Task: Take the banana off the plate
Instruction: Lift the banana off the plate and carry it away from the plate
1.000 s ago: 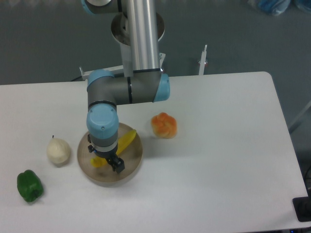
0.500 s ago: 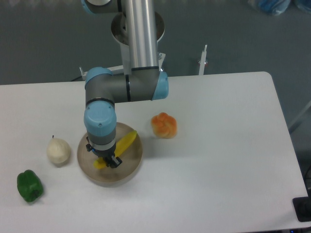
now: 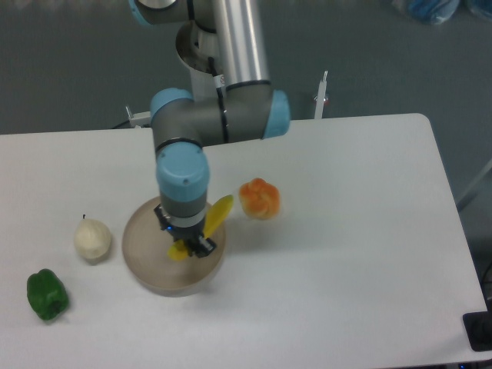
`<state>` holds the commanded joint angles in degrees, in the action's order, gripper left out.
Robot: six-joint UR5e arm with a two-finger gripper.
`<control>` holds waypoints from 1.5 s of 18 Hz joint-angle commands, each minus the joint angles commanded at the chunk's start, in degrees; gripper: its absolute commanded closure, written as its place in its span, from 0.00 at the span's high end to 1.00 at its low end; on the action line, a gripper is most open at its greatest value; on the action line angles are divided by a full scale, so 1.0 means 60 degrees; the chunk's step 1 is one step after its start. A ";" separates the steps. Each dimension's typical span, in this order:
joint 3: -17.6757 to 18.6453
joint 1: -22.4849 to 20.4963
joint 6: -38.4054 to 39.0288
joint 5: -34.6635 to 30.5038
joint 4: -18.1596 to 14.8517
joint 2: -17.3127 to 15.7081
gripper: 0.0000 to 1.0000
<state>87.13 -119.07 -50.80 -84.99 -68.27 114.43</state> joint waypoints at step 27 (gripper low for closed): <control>-0.2788 -0.2625 -0.4101 -0.1157 0.0027 0.2227 0.00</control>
<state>70.40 -134.82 -75.41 -91.93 -68.11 127.79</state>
